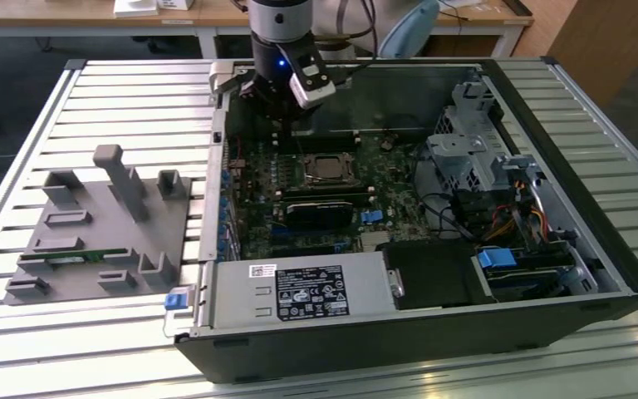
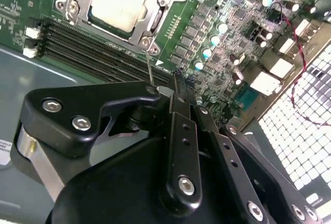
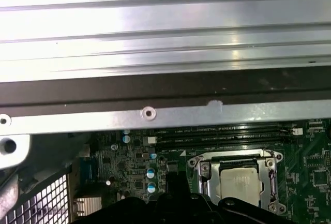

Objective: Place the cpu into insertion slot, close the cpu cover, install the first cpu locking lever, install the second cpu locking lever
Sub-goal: 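Install the first cpu locking lever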

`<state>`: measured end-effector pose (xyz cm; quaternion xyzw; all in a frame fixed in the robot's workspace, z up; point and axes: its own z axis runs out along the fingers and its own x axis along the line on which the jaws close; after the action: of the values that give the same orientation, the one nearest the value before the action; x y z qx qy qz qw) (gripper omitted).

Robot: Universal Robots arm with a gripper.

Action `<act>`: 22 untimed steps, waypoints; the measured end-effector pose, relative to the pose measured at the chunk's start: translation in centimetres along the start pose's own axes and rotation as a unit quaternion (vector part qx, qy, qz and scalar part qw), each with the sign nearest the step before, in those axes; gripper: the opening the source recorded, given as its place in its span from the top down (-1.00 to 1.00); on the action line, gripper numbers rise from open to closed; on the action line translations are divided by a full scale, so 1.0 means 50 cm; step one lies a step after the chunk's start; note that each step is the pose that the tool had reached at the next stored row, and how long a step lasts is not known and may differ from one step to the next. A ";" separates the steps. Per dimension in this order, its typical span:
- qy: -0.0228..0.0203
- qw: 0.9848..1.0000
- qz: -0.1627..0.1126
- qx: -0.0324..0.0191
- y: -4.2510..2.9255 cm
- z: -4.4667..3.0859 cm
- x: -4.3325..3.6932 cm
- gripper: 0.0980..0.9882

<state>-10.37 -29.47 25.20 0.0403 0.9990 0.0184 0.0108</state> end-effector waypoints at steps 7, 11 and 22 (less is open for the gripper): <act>0.000 1.000 -0.001 0.000 0.009 -0.002 0.001 0.98; 0.000 1.000 -0.002 0.000 0.010 -0.002 -0.008 0.98; 0.001 1.000 -0.001 0.000 0.014 0.002 -0.049 0.98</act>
<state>-7.90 -28.98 25.17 0.0388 0.9990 0.0186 0.0094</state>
